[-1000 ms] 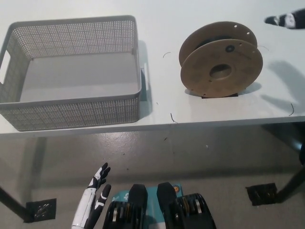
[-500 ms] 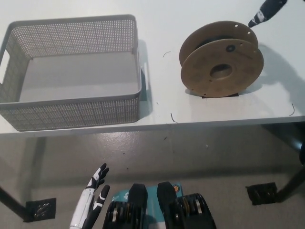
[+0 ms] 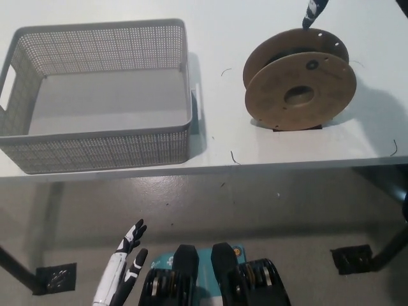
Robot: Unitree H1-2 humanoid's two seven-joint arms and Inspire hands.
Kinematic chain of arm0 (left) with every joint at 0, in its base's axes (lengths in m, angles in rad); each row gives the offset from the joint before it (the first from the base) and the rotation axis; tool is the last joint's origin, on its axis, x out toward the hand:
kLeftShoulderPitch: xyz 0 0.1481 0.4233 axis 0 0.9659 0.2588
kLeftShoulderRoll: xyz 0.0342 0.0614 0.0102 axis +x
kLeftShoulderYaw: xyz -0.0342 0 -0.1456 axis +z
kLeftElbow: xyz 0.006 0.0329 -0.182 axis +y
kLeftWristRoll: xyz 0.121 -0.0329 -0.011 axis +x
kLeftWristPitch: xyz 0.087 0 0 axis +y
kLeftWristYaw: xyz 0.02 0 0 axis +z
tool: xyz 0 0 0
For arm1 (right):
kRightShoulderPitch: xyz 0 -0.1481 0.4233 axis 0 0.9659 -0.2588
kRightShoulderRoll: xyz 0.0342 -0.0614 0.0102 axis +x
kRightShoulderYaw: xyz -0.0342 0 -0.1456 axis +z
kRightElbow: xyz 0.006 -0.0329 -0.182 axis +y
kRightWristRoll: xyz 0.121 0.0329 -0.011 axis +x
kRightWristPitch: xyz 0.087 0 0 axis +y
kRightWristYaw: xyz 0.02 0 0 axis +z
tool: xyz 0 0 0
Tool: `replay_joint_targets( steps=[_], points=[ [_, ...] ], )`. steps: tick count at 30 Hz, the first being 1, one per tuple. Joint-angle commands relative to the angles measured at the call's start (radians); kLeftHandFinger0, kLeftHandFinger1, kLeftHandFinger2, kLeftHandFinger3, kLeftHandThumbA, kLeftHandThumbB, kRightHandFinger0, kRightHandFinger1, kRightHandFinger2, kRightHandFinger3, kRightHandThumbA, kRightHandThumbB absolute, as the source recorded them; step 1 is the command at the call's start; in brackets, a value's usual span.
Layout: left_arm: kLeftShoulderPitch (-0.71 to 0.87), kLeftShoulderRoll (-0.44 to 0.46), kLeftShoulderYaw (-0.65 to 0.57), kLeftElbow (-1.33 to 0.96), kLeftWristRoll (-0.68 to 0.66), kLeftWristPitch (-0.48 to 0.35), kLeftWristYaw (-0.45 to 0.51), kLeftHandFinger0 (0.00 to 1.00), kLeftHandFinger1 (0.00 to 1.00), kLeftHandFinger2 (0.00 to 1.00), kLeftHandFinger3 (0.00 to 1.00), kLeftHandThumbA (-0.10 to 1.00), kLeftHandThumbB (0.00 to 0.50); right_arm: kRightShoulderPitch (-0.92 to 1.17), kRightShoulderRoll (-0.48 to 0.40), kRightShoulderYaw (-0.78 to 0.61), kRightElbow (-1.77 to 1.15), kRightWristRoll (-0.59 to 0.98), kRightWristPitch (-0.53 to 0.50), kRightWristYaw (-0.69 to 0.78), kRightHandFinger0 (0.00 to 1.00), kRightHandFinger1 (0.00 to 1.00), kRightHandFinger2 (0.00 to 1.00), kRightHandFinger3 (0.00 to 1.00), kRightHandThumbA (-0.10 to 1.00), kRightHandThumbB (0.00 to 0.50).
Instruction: Use the right hand to pick up a 3d printing filament and place it into a container on the left side
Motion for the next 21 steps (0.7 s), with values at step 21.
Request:
replay_joint_targets(
  steps=[21],
  points=[
    [-0.009, 0.021, 0.004, -0.015, -0.011, -0.045, -0.029, 1.0, 1.0, 1.0, 1.0, 1.0, 0.219, -0.067, 0.105, 0.015, 0.217, -0.105, -0.039, 0.073, 1.0, 1.0, 1.0, 1.0, 1.0, 0.421]
  ],
)
